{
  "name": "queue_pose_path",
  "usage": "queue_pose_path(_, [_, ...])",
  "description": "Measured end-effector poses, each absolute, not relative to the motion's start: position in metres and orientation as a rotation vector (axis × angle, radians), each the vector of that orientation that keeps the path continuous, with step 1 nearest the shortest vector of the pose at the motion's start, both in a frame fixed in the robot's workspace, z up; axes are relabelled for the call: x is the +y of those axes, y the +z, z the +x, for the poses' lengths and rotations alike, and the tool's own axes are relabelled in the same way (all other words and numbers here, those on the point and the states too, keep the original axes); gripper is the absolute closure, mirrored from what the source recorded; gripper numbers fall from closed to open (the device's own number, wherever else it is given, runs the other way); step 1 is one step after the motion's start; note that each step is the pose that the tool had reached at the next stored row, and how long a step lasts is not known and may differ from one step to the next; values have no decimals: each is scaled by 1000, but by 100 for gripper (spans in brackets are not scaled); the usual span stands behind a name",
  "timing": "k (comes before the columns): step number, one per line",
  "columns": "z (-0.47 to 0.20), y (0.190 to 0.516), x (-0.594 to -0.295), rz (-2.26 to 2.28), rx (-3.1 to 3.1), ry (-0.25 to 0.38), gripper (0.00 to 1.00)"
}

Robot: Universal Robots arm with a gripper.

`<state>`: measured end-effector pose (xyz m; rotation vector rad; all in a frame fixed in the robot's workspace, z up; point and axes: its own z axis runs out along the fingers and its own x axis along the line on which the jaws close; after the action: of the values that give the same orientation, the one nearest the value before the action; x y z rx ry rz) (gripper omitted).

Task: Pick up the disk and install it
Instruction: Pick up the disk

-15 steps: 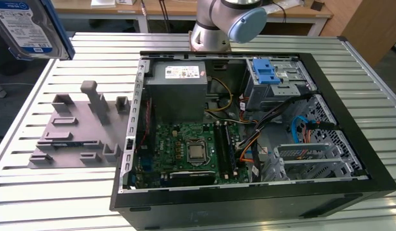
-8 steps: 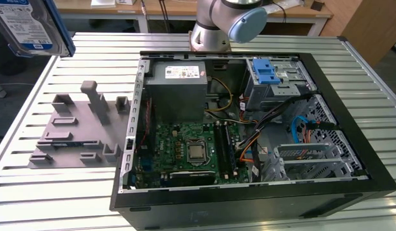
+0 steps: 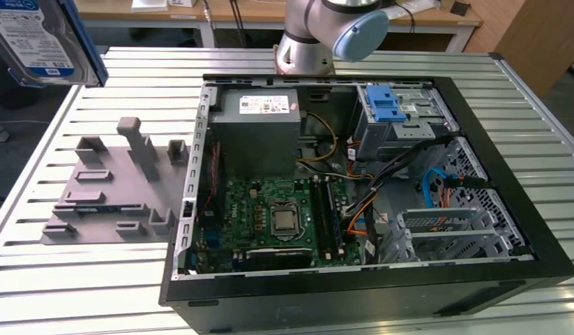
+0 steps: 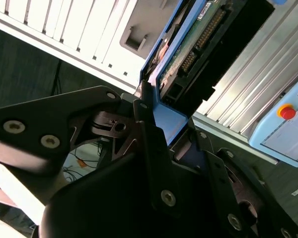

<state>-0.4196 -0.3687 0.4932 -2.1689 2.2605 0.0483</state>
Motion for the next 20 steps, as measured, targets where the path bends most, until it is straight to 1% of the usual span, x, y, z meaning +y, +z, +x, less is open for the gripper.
queue_pose_path(5, [-417, 493, -374, -2169, 2260, 48, 64])
queue_pose_path(20, [-396, 493, -379, -2169, 2261, 49, 64])
